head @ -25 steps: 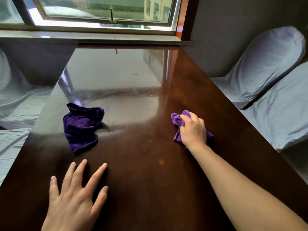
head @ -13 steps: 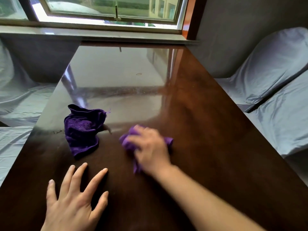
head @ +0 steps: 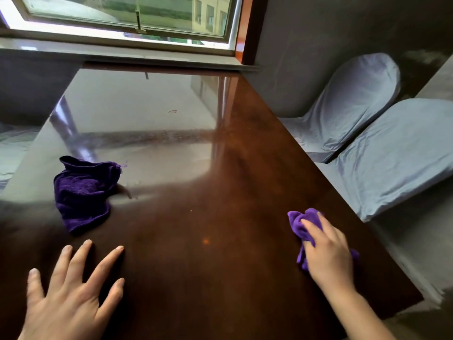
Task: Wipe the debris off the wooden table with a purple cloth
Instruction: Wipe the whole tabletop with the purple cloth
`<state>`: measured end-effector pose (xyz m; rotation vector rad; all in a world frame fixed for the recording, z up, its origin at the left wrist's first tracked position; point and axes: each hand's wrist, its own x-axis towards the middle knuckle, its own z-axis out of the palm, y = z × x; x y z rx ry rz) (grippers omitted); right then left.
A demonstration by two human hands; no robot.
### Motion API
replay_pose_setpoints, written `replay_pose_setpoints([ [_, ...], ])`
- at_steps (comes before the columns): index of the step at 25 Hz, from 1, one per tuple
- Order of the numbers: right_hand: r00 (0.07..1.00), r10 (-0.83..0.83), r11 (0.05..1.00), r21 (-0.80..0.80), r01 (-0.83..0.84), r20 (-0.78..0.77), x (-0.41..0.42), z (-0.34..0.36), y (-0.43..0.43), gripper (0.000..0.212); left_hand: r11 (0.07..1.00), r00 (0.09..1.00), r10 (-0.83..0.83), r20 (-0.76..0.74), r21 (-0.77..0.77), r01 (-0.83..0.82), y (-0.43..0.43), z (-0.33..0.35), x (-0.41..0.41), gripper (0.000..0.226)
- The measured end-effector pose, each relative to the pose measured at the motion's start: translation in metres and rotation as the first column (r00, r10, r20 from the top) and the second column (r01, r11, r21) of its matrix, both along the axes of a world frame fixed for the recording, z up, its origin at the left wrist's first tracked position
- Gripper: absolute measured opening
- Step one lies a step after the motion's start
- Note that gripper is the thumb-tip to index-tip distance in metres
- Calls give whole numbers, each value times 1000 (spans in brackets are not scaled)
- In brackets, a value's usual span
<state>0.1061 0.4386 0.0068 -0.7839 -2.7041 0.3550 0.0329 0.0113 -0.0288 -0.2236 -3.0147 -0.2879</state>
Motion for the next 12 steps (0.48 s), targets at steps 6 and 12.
replay_pose_setpoints([
  [6,866,496,860,101,-500,69,47,-14,-64,66,998,997,-51,-62,26,52,-9,-20,-8,63],
  [12,998,53,998,-21,-53,-15,12,1,-16,44,993,992,-101,-80,54,106,-8,-18,-4,58],
])
